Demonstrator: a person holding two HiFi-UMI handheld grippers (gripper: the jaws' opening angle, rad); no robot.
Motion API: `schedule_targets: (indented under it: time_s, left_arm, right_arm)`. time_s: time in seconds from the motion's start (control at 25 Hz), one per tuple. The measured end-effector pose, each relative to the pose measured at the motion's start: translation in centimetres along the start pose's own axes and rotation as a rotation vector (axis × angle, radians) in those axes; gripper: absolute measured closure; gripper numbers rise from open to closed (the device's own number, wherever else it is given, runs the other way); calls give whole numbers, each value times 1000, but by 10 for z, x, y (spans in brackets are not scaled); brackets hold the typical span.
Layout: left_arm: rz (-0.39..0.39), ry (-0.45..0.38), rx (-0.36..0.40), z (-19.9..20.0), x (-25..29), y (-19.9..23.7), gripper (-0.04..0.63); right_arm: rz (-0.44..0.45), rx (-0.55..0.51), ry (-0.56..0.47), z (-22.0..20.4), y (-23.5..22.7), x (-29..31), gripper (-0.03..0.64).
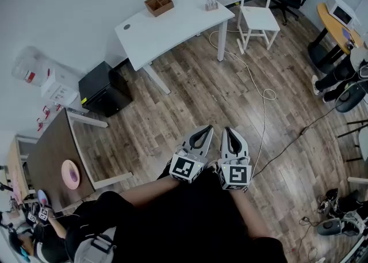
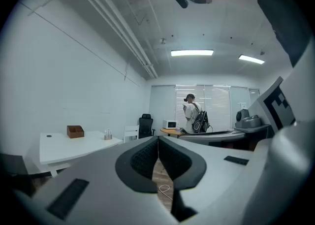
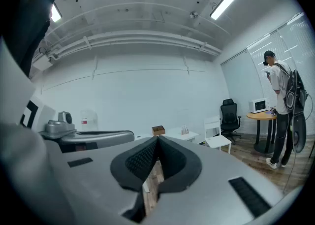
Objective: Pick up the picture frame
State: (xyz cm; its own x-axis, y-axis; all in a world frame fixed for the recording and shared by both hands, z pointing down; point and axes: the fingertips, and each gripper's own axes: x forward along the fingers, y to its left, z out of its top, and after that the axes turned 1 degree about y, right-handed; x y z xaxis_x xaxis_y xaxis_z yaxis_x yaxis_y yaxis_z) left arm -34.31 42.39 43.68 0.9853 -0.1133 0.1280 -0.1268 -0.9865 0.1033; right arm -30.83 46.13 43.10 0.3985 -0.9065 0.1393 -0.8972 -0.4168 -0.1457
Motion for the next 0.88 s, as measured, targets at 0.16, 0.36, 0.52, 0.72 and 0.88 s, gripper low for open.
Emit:
schedule_targets:
  time_s: [0.16, 0.36, 0.52, 0.72, 0.88]
  left_arm:
    - [3, -13, -8, -2, 22, -10, 580]
    - [-34, 14, 13, -7, 45, -16, 580]
    - [-39, 12, 5, -5, 72, -8, 580]
    - [-81, 15, -20, -7, 127, 9, 580]
    - [-111, 9, -51, -4, 182, 28, 580]
  right_arm:
    - [46, 53, -19, 1, -20, 3, 584]
    - [52, 174, -41, -3, -53, 8, 581]
    - [-1, 148, -39, -2, -78, 25, 581]
    - [-61, 91, -26, 2, -112, 63, 581]
    - [-97, 74, 6, 4, -147, 106, 581]
